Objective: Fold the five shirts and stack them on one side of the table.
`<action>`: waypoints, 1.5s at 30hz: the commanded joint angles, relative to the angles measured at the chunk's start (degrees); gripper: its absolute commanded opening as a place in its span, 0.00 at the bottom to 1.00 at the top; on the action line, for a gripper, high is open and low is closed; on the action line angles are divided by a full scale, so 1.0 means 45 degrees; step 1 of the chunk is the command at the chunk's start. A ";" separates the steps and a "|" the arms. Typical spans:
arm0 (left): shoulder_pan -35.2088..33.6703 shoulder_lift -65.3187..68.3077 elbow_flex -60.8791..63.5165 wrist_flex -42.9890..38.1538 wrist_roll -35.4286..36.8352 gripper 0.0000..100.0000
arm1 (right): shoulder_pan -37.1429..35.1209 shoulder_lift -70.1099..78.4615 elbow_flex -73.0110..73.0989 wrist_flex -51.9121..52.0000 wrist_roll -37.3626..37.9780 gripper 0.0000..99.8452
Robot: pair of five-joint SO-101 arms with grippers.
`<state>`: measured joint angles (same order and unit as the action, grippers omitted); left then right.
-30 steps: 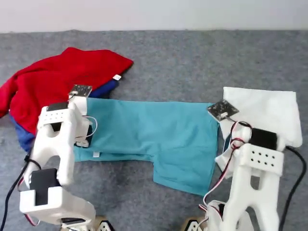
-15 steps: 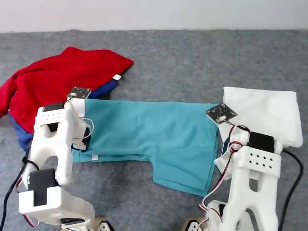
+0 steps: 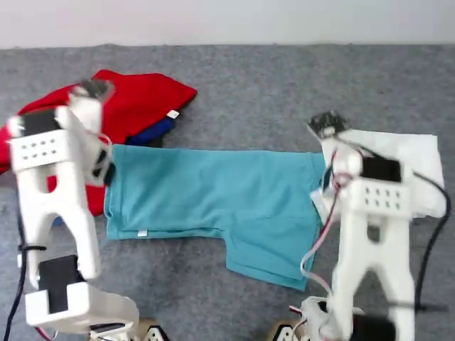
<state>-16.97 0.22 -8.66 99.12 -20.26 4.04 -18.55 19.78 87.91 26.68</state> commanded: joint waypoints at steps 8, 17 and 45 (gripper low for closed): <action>0.2735 0.0918 0.0498 -0.4083 0.5372 0.08 | -0.1963 0.6867 -0.7287 0.0166 -0.1621 0.01; 0.1407 0.6310 0.1260 -0.6466 0.7560 0.01 | -0.1358 1.1087 -0.9416 -0.1045 -0.2540 0.01; -0.2286 0.2637 0.1104 -0.4063 0.5958 0.17 | -0.1866 0.9328 -1.0901 0.0303 -0.1211 0.01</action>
<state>-22.42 11.91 -1.89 78.20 5.49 -4.04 27.25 -27.08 88.97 20.70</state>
